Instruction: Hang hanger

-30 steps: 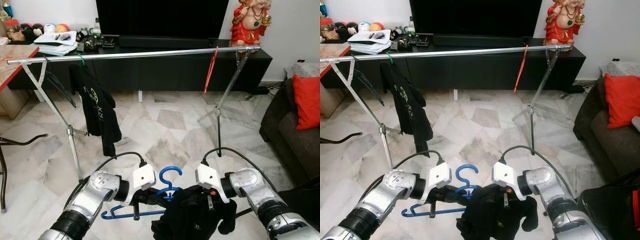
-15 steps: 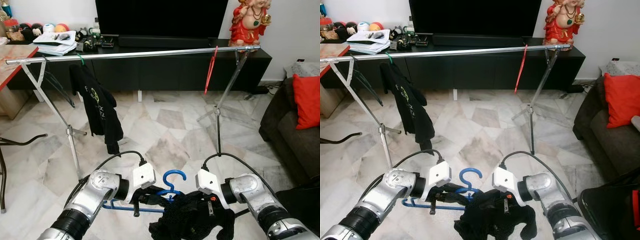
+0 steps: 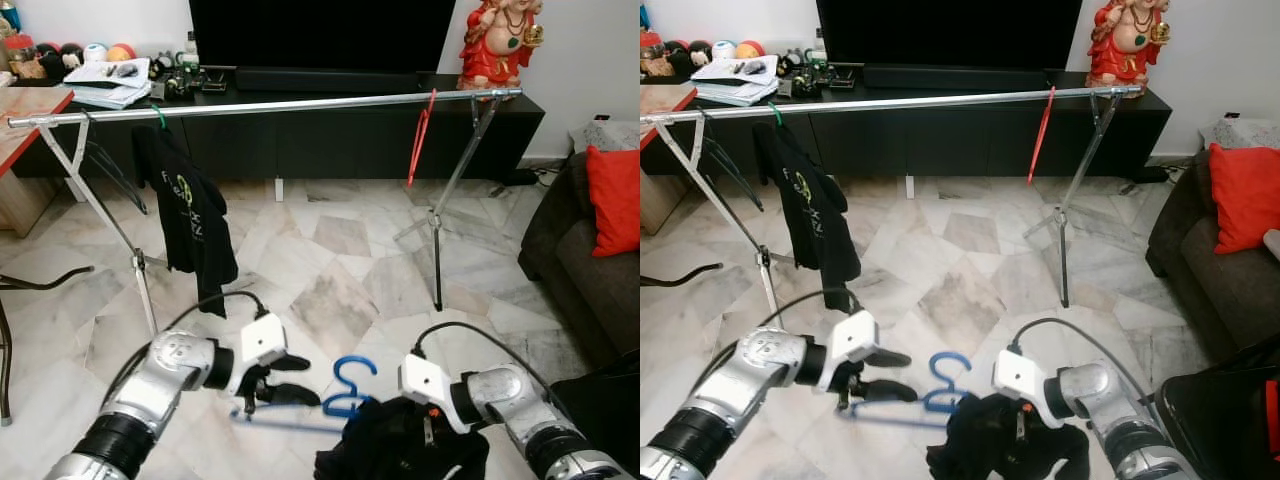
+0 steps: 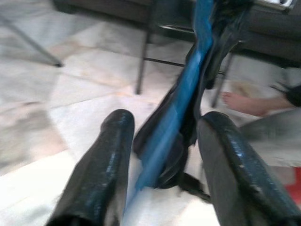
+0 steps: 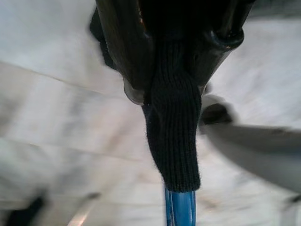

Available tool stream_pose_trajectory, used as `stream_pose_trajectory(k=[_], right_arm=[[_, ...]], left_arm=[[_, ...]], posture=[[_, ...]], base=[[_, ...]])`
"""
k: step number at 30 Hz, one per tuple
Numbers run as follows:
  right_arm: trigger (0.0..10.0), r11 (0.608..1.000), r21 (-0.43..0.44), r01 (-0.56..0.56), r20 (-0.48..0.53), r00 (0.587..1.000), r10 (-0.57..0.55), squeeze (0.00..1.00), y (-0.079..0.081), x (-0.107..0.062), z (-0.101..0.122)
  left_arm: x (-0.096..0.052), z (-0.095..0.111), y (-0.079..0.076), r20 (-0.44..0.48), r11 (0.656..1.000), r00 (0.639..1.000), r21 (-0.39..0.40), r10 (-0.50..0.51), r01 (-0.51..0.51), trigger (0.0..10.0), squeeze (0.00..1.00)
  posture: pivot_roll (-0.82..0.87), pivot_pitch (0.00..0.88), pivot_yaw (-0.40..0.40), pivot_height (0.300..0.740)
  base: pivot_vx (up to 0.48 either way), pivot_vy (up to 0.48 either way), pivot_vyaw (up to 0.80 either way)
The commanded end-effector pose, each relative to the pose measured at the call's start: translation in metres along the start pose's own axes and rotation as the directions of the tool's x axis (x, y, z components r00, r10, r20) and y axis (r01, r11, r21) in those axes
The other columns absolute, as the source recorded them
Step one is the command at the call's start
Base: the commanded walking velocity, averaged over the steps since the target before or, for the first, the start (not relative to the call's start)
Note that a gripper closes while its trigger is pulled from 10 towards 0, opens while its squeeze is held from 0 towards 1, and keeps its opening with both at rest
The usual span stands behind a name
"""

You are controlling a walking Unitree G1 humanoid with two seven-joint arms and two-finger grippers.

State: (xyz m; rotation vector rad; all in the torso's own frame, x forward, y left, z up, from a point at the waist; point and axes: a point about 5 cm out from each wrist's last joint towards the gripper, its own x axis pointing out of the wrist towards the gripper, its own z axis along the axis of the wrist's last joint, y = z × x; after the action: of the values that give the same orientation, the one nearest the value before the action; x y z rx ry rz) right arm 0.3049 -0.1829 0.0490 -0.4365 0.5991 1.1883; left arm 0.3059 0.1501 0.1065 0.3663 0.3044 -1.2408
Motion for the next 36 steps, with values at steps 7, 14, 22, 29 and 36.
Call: stream_pose_trajectory(k=[7,14,22,29,36], right_arm=[[0.0,0.968,0.074,0.239,0.112,0.963,-0.247,0.0,-0.017,-0.014,0.005],[0.0,0.953,0.0,0.304,0.242,0.924,-0.295,0.0,-0.028,-0.028,0.038],[0.0,0.913,-0.208,0.351,0.359,0.896,-0.263,0.0,-0.035,-0.05,0.102],[0.0,0.887,-0.294,0.356,0.415,0.884,-0.217,0.0,-0.026,-0.059,0.134],[0.0,0.868,-0.351,0.352,0.449,0.876,-0.174,0.0,-0.013,-0.067,0.154]], left_arm=[[-0.018,-0.015,0.005,0.041,0.965,0.965,-0.056,0.26,-0.258,10.0,1.0],[-0.023,-0.038,0.011,-0.004,0.863,0.868,-0.107,0.496,-0.493,10.0,0.0],[-0.003,-0.052,-0.003,-0.038,0.867,0.874,-0.119,0.484,-0.485,10.0,0.0],[0.012,-0.055,-0.008,-0.028,0.861,0.87,-0.137,0.492,-0.491,10.0,0.0],[0.024,-0.051,-0.004,0.002,0.825,0.836,-0.161,0.549,-0.542,10.0,0.0]], posture=[[-0.03,0.082,-0.041,0.74],[-0.05,0.073,-0.035,0.74],[-0.05,0.065,-0.033,0.74],[-0.06,0.064,-0.033,0.74],[-0.08,0.085,-0.035,0.74]], base=[[0.0,0.0,0.0],[0.0,0.0,0.0],[0.0,0.0,0.0],[0.0,0.0,0.0],[0.0,0.0,0.0]])
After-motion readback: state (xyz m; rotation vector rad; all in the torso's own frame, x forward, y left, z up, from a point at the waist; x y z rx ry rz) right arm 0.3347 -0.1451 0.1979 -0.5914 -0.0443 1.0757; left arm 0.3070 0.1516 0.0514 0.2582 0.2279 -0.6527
